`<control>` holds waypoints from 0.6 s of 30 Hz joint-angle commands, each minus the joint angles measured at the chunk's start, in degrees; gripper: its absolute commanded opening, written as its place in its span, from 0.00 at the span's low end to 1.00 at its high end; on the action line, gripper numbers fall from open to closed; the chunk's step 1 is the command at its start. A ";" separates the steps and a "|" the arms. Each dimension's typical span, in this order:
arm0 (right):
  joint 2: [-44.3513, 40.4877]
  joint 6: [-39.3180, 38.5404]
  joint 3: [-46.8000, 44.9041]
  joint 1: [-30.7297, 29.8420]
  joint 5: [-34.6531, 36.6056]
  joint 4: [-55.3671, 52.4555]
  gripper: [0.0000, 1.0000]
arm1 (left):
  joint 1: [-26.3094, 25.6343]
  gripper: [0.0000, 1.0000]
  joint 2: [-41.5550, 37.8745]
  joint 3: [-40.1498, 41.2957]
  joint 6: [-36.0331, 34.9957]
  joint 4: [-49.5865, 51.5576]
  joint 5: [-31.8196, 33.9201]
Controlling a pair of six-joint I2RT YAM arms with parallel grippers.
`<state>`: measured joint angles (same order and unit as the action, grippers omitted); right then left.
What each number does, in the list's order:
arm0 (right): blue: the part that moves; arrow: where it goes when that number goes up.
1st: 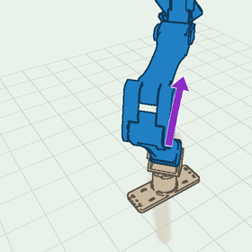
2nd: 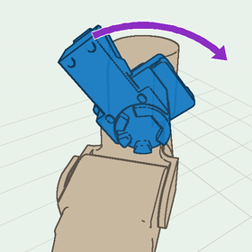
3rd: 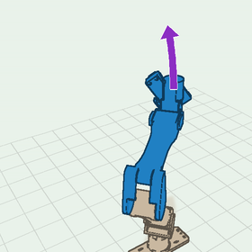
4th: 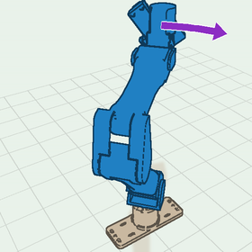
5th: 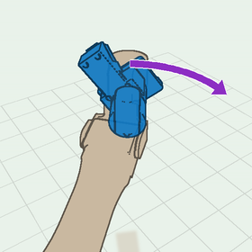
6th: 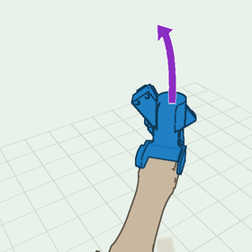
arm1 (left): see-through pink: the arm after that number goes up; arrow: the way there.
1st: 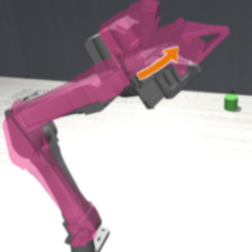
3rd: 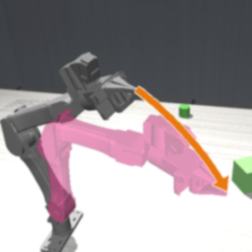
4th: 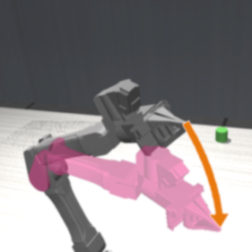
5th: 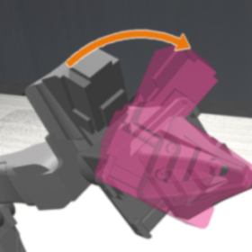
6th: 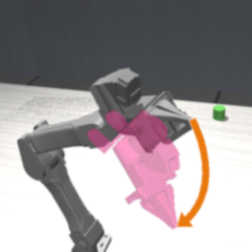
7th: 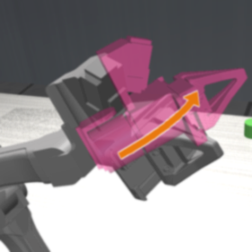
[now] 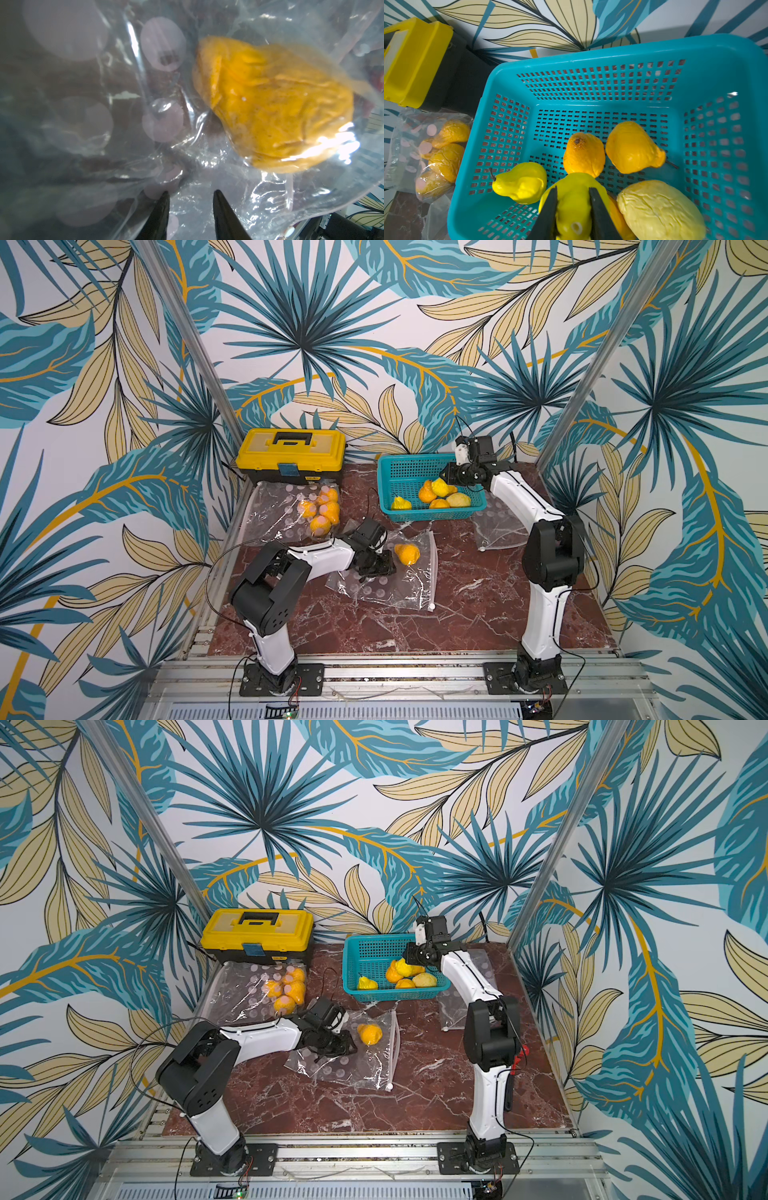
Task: Open the zip-top bag and take out the pear
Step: Place the pear in the basket.
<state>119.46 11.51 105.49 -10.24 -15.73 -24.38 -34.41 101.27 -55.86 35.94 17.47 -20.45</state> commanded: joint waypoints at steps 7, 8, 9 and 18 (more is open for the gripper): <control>6.10 0.15 2.79 -3.68 -1.61 6.38 0.16 | -1.53 0.37 1.55 1.04 1.23 1.51 0.23; 6.99 0.26 2.74 -3.86 -1.39 6.76 0.16 | -1.77 0.37 1.79 0.87 1.29 1.49 0.11; 7.75 0.13 2.95 -4.03 -1.34 6.93 0.16 | -1.88 0.37 1.98 0.74 1.32 1.51 0.02; 12.83 -1.47 5.21 -4.97 -0.01 4.53 0.27 | -2.94 0.37 2.61 -0.57 1.58 1.50 0.05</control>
<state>131.72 11.33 108.79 -14.98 -16.71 -18.90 -36.80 101.91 -56.29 37.17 17.12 -21.08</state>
